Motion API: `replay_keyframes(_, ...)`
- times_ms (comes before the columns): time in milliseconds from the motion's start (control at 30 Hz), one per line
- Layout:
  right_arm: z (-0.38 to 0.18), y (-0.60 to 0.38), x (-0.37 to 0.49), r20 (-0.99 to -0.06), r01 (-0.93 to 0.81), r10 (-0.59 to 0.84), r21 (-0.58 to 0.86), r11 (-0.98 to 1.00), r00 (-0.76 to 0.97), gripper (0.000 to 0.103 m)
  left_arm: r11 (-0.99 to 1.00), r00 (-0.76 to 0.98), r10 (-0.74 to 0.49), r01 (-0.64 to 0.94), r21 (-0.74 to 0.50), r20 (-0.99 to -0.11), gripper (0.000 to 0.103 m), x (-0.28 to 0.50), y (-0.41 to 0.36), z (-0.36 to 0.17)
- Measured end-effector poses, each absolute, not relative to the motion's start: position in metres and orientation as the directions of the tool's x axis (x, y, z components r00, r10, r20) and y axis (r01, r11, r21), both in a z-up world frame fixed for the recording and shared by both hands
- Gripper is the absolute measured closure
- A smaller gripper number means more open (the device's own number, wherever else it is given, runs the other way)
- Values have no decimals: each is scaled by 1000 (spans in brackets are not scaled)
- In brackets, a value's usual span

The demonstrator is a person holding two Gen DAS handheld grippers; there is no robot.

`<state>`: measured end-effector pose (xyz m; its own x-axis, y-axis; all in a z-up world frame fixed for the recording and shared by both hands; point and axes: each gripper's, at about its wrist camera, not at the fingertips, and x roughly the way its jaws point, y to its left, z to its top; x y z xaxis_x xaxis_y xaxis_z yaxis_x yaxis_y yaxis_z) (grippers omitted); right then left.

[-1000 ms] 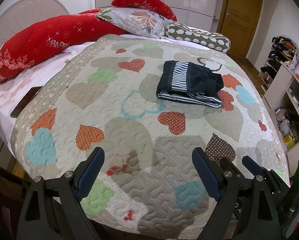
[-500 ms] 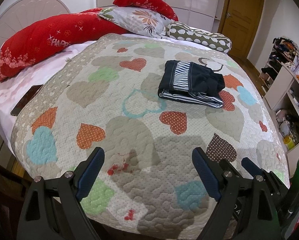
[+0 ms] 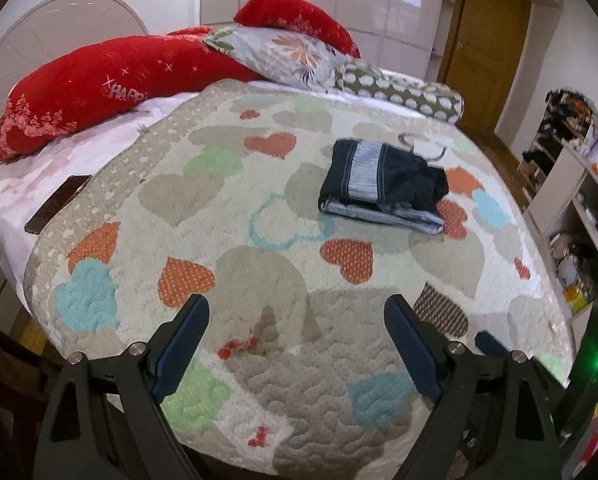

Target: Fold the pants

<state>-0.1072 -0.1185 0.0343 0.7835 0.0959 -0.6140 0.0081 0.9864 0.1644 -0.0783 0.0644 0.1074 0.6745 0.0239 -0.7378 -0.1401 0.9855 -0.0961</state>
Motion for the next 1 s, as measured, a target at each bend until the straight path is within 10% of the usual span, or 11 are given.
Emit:
replay_keyframes(600, 60, -103, -125, -544, -32, 86, 108, 994, 835, 42, 972, 896, 102, -182, -148, -432, 0, -123, 86, 163)
replay_keyframes(1000, 80, -61, -120, -544, -89, 69, -11, 996, 836, 41, 970, 814, 0, -140, -197, -581, 0, -107, 116, 139)
